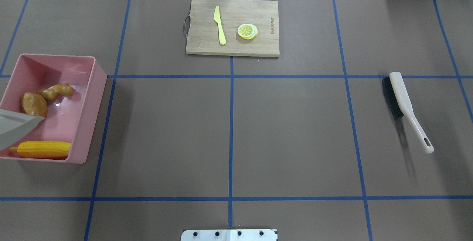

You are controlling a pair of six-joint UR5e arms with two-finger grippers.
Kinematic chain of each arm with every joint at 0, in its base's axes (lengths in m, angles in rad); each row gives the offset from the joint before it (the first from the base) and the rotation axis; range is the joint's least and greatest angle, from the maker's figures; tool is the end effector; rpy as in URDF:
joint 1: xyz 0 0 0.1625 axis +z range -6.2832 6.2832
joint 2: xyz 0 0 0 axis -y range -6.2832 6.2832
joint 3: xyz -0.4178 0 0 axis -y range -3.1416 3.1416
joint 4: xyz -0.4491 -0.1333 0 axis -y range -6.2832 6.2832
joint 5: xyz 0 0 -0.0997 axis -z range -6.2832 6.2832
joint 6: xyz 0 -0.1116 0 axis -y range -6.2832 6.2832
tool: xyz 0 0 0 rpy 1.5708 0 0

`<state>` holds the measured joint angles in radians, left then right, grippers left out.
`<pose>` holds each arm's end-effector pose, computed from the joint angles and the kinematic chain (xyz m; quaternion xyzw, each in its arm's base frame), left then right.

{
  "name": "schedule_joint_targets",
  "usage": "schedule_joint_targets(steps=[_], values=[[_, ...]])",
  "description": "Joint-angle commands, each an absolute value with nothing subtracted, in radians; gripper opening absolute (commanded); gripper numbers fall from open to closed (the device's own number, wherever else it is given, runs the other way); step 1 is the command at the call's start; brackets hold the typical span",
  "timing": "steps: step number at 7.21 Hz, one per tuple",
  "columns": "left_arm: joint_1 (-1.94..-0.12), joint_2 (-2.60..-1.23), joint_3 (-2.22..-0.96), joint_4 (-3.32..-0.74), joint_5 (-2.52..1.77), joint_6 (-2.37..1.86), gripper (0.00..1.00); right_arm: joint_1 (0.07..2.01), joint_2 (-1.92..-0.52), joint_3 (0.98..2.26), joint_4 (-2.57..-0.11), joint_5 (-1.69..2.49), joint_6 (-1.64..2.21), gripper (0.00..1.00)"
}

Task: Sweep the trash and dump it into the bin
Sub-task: 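Bring the empty dustpan back and lower it onto the table with the left gripper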

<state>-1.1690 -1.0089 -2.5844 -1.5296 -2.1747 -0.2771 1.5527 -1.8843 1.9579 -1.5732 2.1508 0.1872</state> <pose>0.0567 -0.3122 0.3645 0.0866 0.3393 0.1187 0.9291 0.0644 -0.4264 0.6129 0.0046 -0.2878 0.0707 0.9551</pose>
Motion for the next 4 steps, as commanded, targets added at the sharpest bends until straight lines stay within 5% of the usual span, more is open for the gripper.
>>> schedule_joint_targets(steps=[1,4], values=[[-1.178,-1.076,-2.576,-1.740,-2.120,-0.281,0.00,1.551,-1.864,1.910,-1.494,2.164,0.196,1.00],[-1.013,-1.173,-2.560,-1.873,-2.077,-0.243,0.00,1.549,-1.821,1.866,-1.493,2.215,0.192,1.00]])
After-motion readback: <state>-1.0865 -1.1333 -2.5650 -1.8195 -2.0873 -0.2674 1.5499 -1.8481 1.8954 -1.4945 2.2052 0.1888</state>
